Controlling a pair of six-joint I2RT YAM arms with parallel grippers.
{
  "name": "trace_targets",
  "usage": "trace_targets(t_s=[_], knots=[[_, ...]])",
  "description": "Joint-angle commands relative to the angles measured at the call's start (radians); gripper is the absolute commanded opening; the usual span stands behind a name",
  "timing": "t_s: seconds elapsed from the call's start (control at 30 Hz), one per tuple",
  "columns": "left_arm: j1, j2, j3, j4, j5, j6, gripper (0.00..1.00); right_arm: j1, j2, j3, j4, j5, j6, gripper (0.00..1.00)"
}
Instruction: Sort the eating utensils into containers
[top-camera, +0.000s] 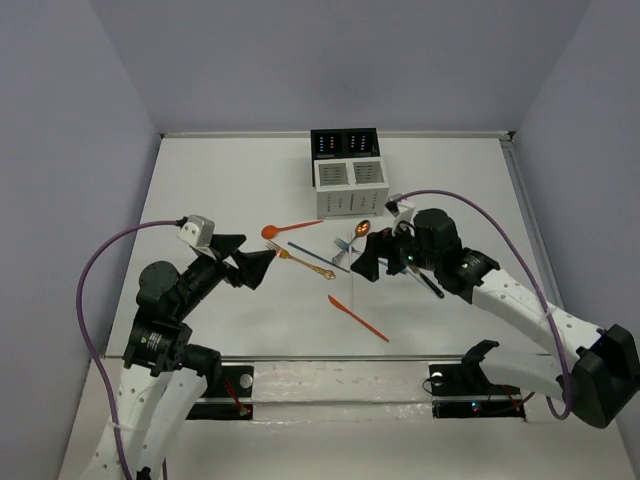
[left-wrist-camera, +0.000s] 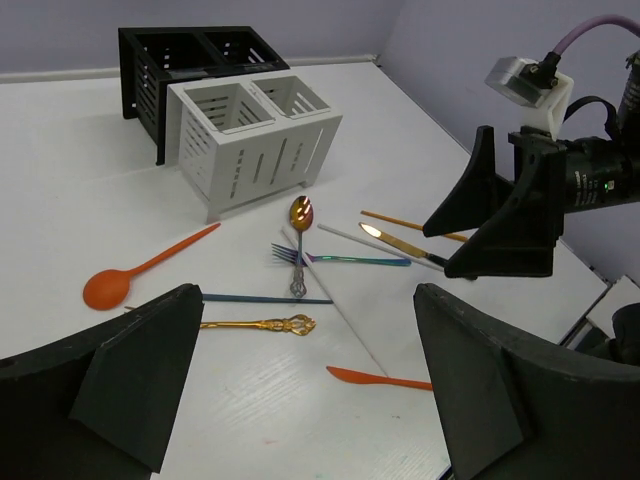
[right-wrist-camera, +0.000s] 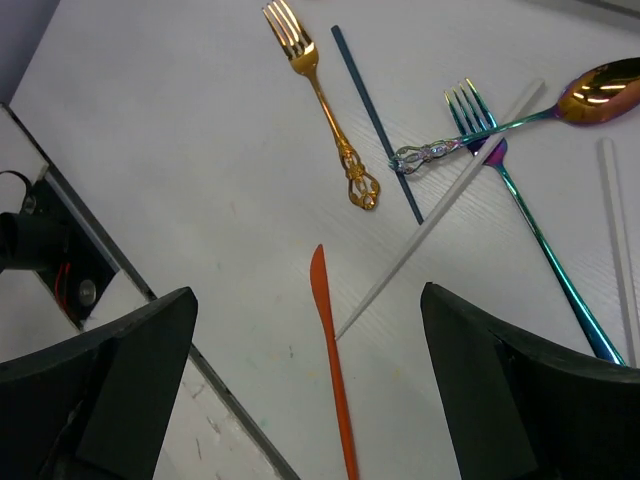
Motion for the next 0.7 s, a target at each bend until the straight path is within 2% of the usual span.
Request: trace_targets(t_s=[0.0, 0.27, 0.5, 0.67], knots=[[0.008, -0.003, 0.032, 0.04, 0.005, 0.018, 0.99, 0.084, 0.055, 0.088, 0.034, 0.088, -0.036, 1.0], [0.017, -0.02, 0.033, 0.029, -0.026, 0.012, 0.99, 0.162, 0.198, 0.194, 0.053, 0.128, -0.051, 1.0], [0.017, -0.039, 0.038, 0.006, -0.127, -0.01, 0.99, 0.236, 0.417, 0.34, 0.008, 0.211, -0.089, 0.98], [0.017, -0.058, 0.049, -0.027, -0.234, -0.03, 0.99, 0.274, 0.567, 0.488, -0.03, 0.272, -0.112, 0.89]])
